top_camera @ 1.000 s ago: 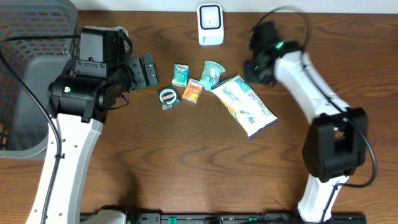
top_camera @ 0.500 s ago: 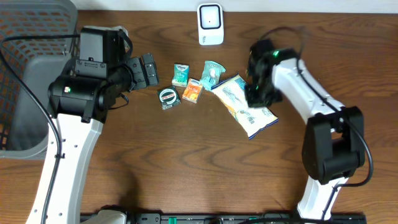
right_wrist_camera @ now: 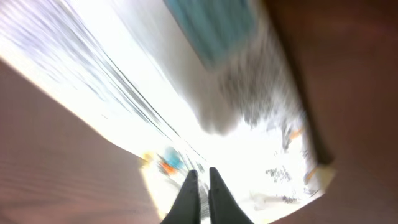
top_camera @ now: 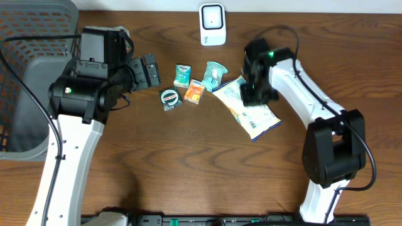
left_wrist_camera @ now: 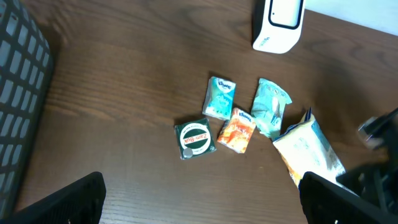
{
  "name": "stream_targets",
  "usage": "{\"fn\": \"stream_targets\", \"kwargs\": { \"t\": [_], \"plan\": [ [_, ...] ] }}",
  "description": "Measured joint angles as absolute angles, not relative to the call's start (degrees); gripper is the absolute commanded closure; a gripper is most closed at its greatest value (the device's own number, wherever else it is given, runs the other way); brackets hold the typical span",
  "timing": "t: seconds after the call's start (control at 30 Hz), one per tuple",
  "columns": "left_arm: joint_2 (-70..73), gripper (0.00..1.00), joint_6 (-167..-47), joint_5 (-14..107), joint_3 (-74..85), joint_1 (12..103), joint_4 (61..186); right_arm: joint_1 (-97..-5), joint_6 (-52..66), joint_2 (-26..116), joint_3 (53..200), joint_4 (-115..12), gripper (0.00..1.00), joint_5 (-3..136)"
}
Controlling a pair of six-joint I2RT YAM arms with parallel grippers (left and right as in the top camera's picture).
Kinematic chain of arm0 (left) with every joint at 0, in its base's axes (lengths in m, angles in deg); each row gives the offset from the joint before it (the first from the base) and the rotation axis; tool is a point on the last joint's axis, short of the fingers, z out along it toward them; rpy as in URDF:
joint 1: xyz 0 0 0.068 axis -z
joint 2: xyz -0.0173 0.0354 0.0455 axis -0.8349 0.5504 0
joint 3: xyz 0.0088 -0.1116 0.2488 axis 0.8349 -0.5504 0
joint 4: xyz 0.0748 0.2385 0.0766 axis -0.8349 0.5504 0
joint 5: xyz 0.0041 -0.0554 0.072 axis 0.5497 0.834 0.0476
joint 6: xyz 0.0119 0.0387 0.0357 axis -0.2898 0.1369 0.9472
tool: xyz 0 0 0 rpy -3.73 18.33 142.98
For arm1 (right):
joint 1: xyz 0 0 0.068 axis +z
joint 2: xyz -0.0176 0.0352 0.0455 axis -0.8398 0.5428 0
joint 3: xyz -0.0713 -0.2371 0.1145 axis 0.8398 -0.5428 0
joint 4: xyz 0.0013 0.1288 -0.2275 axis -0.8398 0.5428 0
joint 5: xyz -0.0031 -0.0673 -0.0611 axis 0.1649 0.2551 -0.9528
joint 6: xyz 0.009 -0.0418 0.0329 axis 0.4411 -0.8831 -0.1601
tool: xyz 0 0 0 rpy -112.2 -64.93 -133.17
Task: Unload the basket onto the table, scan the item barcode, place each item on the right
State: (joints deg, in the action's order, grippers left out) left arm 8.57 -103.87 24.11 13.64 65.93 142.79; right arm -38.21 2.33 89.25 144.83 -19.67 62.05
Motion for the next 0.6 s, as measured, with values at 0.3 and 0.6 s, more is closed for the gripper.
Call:
{"fn": "stream_targets", "kwargs": {
  "t": [0.3,0.6],
  "plan": [
    [8.57,0.02,-103.89,24.09,13.62,65.93,142.82,-37.03,2.84,88.84,142.93,-29.59,0.87,61.87],
    [8.57,0.02,-103.87,24.11,13.62,65.93,142.79,-34.78,6.27,88.75,131.74,-45.33,0.84,56.52]
  ]
}}
